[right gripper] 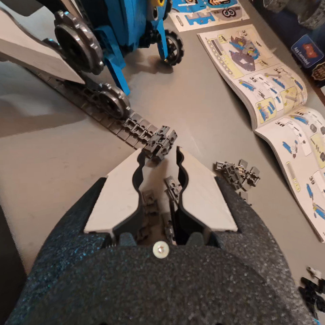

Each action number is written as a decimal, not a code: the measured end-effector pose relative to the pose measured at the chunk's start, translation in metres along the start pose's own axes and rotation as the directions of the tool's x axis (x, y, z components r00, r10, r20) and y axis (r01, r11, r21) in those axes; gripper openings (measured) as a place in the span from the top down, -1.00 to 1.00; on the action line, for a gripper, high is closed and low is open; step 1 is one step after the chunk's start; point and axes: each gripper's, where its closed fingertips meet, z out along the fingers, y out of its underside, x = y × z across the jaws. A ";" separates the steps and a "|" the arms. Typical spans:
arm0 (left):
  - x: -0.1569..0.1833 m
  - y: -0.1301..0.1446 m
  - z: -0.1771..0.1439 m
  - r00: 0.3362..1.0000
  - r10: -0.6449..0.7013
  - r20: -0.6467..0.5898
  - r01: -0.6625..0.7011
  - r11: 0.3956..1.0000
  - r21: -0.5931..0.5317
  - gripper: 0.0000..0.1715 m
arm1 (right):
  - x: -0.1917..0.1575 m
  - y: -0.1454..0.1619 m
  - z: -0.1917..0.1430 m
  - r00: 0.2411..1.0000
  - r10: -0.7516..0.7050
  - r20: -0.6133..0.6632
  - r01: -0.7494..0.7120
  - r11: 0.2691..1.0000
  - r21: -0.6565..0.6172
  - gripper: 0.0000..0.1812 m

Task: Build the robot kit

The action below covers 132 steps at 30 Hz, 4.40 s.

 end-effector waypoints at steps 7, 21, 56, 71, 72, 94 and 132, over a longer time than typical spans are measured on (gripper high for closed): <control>0.003 0.002 -0.002 1.000 -0.015 -0.015 0.015 1.000 -0.012 0.58 | 0.001 0.008 -0.003 0.994 0.101 0.037 -0.100 0.995 -0.019 0.77; 0.020 0.006 -0.038 0.995 -0.092 0.025 0.092 0.995 0.027 0.59 | 0.017 0.024 -0.013 0.867 0.492 0.085 -0.492 0.871 -0.022 0.68; -0.040 0.111 -0.096 0.932 -0.342 0.120 0.349 0.936 -0.040 0.53 | 0.013 -0.019 -0.022 0.759 0.618 0.206 -0.635 0.772 0.025 0.99; -0.045 0.112 -0.099 0.926 -0.318 0.202 0.335 0.941 -0.053 0.53 | -0.062 -0.053 -0.026 0.906 0.228 0.357 -0.262 0.964 0.048 0.65; -0.049 0.121 -0.103 0.919 -0.347 0.188 0.364 0.930 -0.060 0.53 | -0.082 -0.060 -0.026 0.900 0.159 0.406 -0.205 0.976 0.070 0.67; -0.018 0.144 -0.162 0.873 -0.487 0.021 0.482 0.870 0.103 0.56 | -0.201 -0.129 0.086 0.831 -0.198 0.521 0.226 0.974 0.011 0.71; -0.011 0.012 -0.064 0.914 -0.337 0.228 0.293 0.934 0.205 0.91 | -0.069 -0.115 -0.029 0.857 -0.015 0.516 -0.178 0.929 0.323 0.95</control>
